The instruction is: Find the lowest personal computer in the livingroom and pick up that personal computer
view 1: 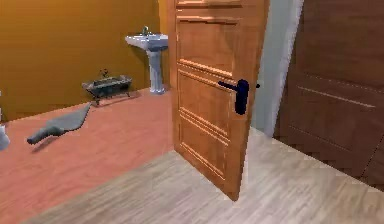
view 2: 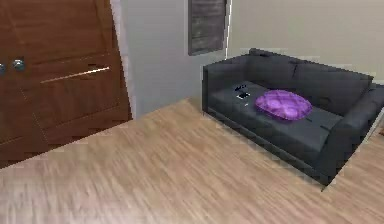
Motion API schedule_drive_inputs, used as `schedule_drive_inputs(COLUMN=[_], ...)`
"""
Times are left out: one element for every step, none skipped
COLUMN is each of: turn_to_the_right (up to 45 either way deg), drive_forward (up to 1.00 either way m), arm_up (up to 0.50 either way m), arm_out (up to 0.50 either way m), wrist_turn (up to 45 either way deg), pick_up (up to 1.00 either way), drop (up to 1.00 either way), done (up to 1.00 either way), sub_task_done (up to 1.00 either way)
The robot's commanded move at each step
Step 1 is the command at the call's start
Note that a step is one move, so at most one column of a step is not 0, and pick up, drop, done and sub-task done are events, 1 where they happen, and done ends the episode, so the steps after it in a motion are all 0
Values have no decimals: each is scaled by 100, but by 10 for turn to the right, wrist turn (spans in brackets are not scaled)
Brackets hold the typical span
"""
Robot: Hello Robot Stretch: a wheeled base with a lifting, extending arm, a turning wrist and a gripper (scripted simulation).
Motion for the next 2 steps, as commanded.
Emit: schedule_drive_inputs(turn_to_the_right=[-420, 0], drive_forward=[0, 15], arm_up=[0, 0], arm_out=[0, 0], wrist_turn=[0, 0], pick_up=[0, 0], drop=[0, 0], done=[0, 0], sub_task_done=[0, 0])
